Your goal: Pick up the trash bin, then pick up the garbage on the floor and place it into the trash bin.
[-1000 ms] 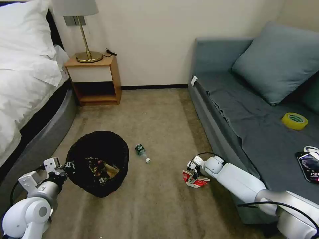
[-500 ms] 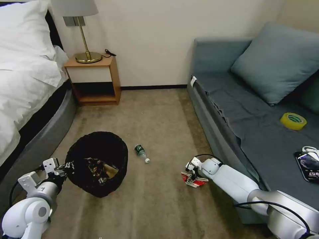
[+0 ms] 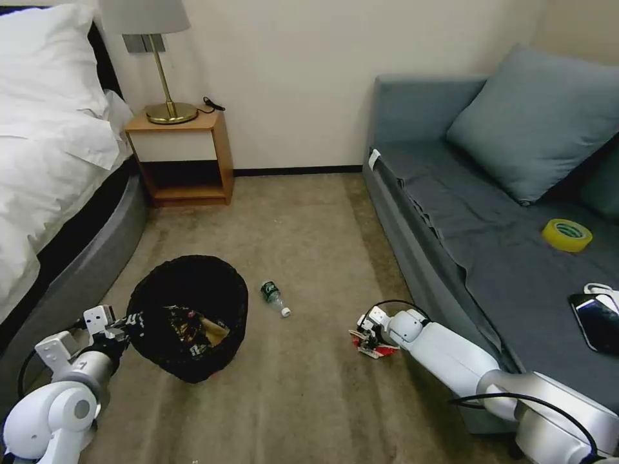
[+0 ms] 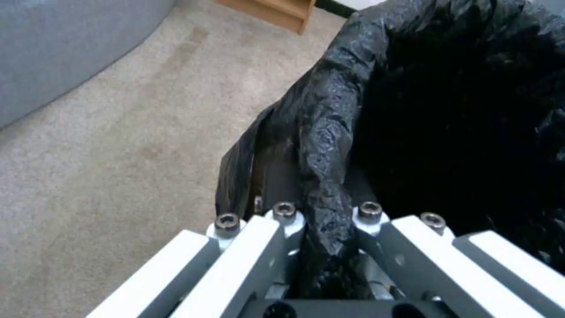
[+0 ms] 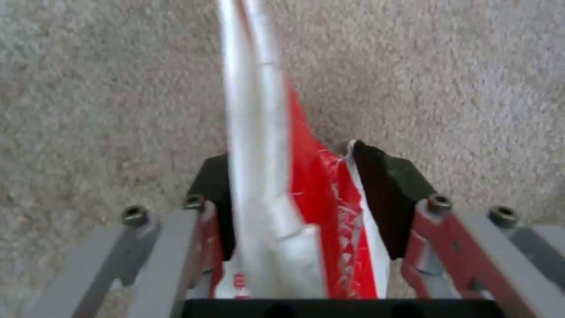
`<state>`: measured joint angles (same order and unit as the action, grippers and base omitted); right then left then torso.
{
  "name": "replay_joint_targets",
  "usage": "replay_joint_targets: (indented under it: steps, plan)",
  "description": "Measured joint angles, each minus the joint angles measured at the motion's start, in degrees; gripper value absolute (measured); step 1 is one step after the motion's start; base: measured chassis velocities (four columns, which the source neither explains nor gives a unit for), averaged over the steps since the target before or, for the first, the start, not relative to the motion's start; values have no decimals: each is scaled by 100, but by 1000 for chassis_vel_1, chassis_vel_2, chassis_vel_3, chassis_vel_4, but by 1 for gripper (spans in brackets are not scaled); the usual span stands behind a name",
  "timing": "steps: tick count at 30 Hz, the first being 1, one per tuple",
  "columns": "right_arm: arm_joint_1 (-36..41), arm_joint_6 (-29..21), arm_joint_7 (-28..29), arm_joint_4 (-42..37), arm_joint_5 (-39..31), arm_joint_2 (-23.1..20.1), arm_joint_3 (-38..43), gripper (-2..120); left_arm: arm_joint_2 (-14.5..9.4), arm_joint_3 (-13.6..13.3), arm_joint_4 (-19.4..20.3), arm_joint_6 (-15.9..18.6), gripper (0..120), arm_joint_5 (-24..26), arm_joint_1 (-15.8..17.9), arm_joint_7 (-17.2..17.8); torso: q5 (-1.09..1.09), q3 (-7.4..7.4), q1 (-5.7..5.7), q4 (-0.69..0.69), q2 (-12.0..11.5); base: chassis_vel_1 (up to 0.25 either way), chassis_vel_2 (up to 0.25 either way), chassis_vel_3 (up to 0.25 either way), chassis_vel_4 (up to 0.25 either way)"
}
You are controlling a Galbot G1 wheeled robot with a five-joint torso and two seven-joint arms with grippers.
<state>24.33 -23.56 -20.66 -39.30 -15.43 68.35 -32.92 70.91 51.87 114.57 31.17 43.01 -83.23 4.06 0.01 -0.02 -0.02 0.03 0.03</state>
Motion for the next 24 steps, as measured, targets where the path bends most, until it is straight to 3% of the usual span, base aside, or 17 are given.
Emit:
replay_joint_targets:
  steps: [14,18,24]
  plan:
    - [58,-102,233,-233,-269,-193,13,3,-5,14,23,-9,3,18,-11,-4,6,6,2,3,-6,0,0,0,0]
    - [65,-194,316,-416,-401,-353,2,0,27,5,42,-14,3,11,-14,-9,0,6,2,-8,-7,0,0,0,0]
    - [91,-288,477,-785,-636,-516,119,0,62,-16,69,-18,3,-7,-23,-14,0,5,3,-6,-7,0,0,0,0]
